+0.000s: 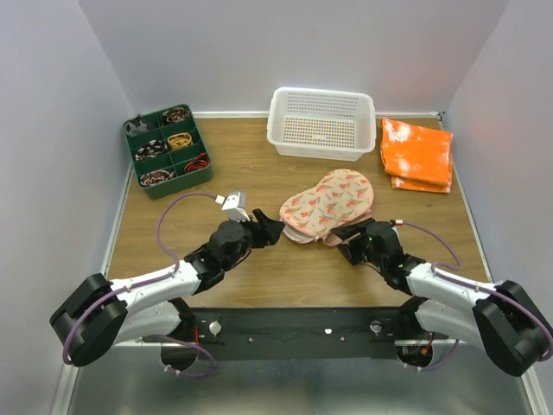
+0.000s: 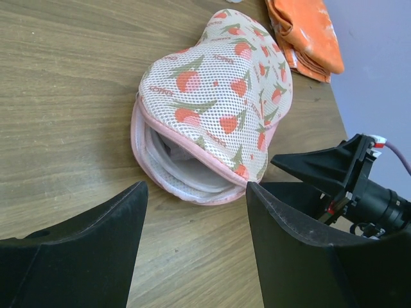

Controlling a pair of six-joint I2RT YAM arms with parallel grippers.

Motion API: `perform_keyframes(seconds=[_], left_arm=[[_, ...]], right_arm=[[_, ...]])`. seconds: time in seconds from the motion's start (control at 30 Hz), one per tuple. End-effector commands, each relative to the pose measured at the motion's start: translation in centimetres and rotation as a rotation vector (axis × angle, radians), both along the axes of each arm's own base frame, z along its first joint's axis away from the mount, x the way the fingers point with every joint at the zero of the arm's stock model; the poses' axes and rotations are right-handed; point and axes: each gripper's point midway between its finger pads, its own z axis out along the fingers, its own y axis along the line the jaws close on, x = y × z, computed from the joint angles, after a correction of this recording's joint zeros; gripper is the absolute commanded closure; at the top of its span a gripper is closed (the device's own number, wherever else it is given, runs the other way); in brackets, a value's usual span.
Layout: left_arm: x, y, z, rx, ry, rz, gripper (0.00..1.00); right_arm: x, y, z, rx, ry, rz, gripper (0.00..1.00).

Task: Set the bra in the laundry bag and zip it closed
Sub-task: Zip the zipper on the laundry bag.

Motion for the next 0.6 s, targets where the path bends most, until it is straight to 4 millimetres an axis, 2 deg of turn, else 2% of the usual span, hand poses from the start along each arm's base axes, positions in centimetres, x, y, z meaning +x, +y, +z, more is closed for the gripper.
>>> perform_keyframes(seconds=[0.0, 0.17, 0.27, 0.33, 0.47, 0.57], left_arm=[[0.8, -0.1, 0.9, 0.008, -0.027, 0.024, 0.28], [1.0, -0.3, 1.1, 0.008, -0.03, 0.025, 0.28], [1.0, -0.2, 0.9, 0.016, -0.025, 0.026, 0.28], [1.1, -0.3, 0.7, 0.021, -0.022, 0.024, 0.28], [1.0, -0.4, 0.7, 0.016, -0.024, 0.02, 0.3], [0.9, -0.4, 0.9, 0.017, -0.028, 0.013, 0.31]], right_arm=[[2.1, 0.5, 2.5, 0.11, -0.179, -0.035, 0.33], [2.7, 0.3, 2.9, 0.105, -0.241, -0.049, 0.31], [2.9, 0.1, 2.4, 0.084, -0.246, -0.053, 0.3], [3.2, 0.3, 3.0, 0.093, -0.282, -0.044, 0.3], [3.6, 1.6, 2.2, 0.099, -0.26, 0.001, 0.3], [3.9, 2.2, 2.4, 0.122, -0.266, 0.015, 0.3]])
